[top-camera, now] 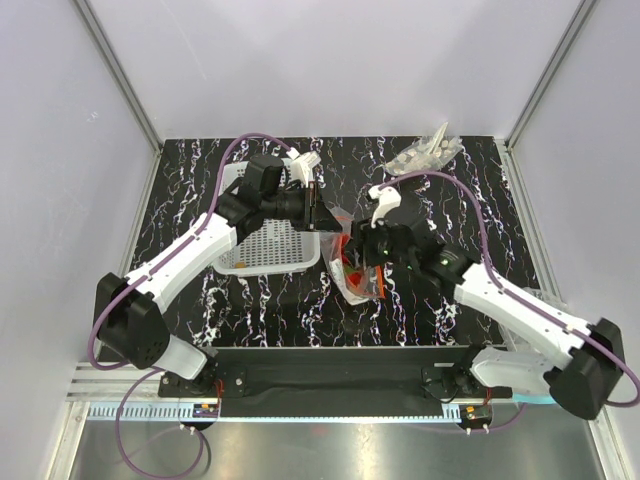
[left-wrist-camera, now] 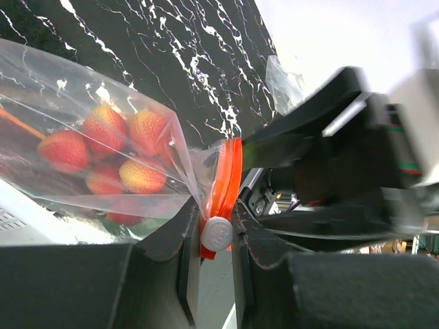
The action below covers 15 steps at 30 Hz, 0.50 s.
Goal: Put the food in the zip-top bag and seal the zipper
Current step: Adjust the zipper food storage bag at the center of the board.
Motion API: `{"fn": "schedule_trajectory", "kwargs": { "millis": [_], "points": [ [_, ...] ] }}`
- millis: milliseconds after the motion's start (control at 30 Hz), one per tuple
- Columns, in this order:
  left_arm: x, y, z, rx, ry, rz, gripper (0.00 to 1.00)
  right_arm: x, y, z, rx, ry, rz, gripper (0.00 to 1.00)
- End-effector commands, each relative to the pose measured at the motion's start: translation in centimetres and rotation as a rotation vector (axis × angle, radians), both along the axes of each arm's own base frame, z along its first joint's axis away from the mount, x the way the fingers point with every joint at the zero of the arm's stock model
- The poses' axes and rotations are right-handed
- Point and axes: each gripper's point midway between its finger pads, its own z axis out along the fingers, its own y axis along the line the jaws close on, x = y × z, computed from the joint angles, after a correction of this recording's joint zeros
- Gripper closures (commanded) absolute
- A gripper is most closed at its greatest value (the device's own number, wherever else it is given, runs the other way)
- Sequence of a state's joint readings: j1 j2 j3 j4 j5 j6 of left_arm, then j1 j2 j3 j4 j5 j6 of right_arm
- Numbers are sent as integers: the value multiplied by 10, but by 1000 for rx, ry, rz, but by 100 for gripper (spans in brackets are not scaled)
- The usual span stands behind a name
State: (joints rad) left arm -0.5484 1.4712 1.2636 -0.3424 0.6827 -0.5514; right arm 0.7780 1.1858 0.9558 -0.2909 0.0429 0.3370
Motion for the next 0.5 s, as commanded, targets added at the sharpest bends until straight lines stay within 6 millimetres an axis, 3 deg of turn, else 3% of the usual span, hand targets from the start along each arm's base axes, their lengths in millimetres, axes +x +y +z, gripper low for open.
{"fn": "schedule_trajectory", "kwargs": {
  "millis": [0, 167, 467],
  "points": [
    [3, -5, 28, -75, -72, -29, 100, -7, -12, 34, 21, -51, -23, 35],
    [3, -4, 27, -73, -72, -27, 100, -19, -33, 46, 3, -59, -55, 26],
    [6, -3, 27, -73, -71, -17, 100, -39, -64, 29, -22, -5, -123, 26]
  ]
}}
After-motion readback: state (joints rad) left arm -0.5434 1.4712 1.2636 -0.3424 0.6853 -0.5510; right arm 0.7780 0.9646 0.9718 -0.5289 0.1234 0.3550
